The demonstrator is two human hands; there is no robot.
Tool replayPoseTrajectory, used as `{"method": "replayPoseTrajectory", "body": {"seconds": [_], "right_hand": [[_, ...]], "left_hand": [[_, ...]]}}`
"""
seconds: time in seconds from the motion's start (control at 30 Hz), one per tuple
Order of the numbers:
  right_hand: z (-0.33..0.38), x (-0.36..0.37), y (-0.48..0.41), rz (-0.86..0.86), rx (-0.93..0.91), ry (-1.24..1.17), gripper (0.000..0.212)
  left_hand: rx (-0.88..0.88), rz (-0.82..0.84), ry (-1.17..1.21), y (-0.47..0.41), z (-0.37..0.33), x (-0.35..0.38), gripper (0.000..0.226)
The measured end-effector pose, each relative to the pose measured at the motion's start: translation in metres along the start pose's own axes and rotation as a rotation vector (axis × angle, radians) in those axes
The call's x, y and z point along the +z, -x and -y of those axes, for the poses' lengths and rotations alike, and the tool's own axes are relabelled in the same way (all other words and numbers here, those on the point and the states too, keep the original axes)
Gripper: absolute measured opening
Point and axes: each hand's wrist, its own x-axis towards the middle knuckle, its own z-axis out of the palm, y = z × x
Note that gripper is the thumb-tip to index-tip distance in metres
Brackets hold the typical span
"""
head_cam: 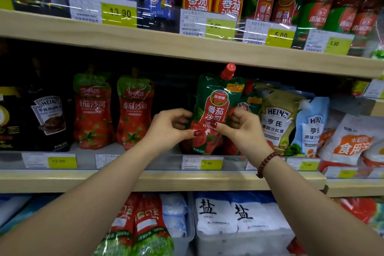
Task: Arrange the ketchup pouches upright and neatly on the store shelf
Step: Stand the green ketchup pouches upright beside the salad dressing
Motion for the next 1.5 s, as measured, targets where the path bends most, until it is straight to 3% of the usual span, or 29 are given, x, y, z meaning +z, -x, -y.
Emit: {"method": "replayPoseTrajectory", "body": {"seconds": [0.4, 0.57, 0.67, 0.77, 0.87, 0.93, 1.1, 1.5], "right_hand": [[-0.022, 0.009, -0.011, 0.033, 0.027, 0.054, 0.026], [-0.035, 0.015, -0.003, 0.095, 0.072, 0.097, 0.025], [-0.035, 0.015, 0.001, 0.096, 0.033, 0.168, 0.028], [-0.034, 0.016, 0.01, 0.047, 0.022, 0.284, 0.021], [-0.039, 0.008, 0.031, -0.08, 0.044, 0.446, 0.045], [-0.043, 0.0, 0.046, -0.112, 0.018, 0.52, 0.046], [-0.056, -0.008, 0.061, -0.096, -0.085, 0.73, 0.027], [-0.067, -0.001, 0.064, -0.179, -0.145, 0.687, 0.021]], "left_hand": [[-0.072, -0.021, -0.091, -0.009, 0.021, 0.007, 0.05], [-0.167, 0.117, -0.206, -0.008, 0.03, 0.006, 0.049], [-0.13, 0.143, -0.256, -0.005, 0.03, 0.005, 0.047], [-0.028, 0.037, -0.262, 0.003, 0.027, 0.006, 0.074], [0.082, -0.016, -0.234, 0.012, 0.023, 0.005, 0.111], [0.156, 0.011, -0.28, 0.016, 0.019, 0.004, 0.118], [0.225, 0.146, -0.442, 0.014, 0.012, 0.012, 0.111], [0.167, 0.171, -0.403, -0.006, 0.018, 0.014, 0.112]]}}
